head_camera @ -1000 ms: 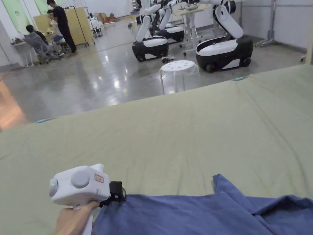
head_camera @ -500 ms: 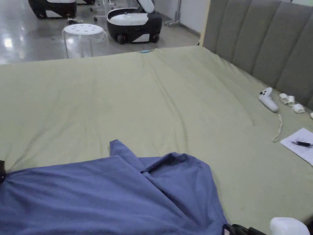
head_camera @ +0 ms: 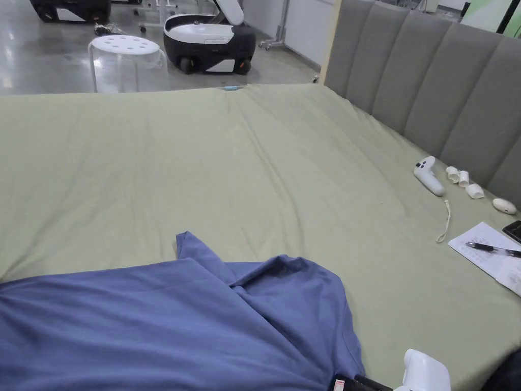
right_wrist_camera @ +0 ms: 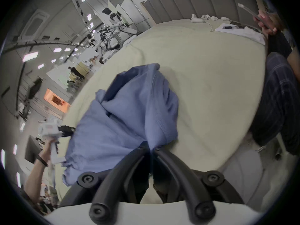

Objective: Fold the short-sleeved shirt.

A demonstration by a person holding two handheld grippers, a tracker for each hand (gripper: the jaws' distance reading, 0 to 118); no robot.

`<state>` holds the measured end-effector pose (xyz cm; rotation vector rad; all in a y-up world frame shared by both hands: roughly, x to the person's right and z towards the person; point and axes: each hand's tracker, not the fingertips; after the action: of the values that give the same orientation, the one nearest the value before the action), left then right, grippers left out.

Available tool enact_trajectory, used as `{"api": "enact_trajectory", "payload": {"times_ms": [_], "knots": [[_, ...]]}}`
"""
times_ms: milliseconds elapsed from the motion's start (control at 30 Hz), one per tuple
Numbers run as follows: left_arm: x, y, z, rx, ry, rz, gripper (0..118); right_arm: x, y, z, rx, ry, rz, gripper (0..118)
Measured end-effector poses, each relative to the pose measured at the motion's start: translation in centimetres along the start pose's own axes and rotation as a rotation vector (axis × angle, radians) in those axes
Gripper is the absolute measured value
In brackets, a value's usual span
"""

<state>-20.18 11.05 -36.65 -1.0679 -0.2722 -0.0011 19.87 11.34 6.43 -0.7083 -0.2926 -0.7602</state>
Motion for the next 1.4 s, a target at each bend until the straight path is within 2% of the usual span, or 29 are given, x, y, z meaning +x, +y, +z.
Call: {"api": "enact_trajectory", "payload": {"times_ms": [33,100,167,233,333,467,533,667,900,967,1000,1067,1133,1267,1400], "knots": [[-0.1,-0.2,0.0,0.014,0.001,-0.003,5,-0.1,0.1,-0.3,-0.012,-0.009,-0.003,3],[0.0,-0.7,0.6,0.072,0.006,-0.04,5,-1.0,-0.3,-0.2,0.02,-0.057,0.109,3],[0.2,-0.9,2.3,0.098,0.002,-0.098,5,-1.7,-0.2,0.7,0.02,-0.054,0.157,3],[-0.2,-1.6,7.1,0.287,-0.05,-0.076,5,-2.3,0.3,2.6,0.078,-0.014,0.189,2],[-1.0,-2.7,15.2,0.422,-0.153,-0.087,4,-4.2,2.2,4.1,0.129,0.041,0.262,3],[-3.2,-3.8,26.5,0.582,-0.122,-0.112,4,-8.5,6.0,5.7,0.217,0.13,0.422,3],[-4.9,-4.1,31.7,0.686,-0.089,-0.073,4,-11.0,8.8,6.3,0.262,0.192,0.465,3],[-7.6,-3.7,37.5,0.766,-0.014,-0.019,4,-16.6,13.2,7.0,0.348,0.225,0.58,3],[-9.8,-0.2,41.5,0.866,0.076,0.034,4,-26.2,21.6,5.5,0.403,0.265,0.672,3],[-10.1,1.2,41.5,0.903,0.134,0.087,4,-29.1,23.5,4.8,0.429,0.262,0.701,3],[-10.4,2.0,41.4,0.907,0.1,0.09,4,-30.4,24.1,4.6,0.452,0.25,0.713,3],[-10.5,4.2,40.9,0.906,0.137,0.115,4,-33.2,25.9,4.1,0.487,0.229,0.751,3],[-10.5,6.1,40.7,0.919,0.152,0.112,4,-36.0,27.6,3.8,0.514,0.197,0.749,3],[-10.9,9.3,40.6,0.942,0.161,0.131,4,-39.4,30.4,2.5,0.537,0.18,0.744,3],[-11.0,11.5,39.7,0.925,0.191,0.128,4,-41.0,31.9,0.7,0.548,0.147,0.752,2]]}}
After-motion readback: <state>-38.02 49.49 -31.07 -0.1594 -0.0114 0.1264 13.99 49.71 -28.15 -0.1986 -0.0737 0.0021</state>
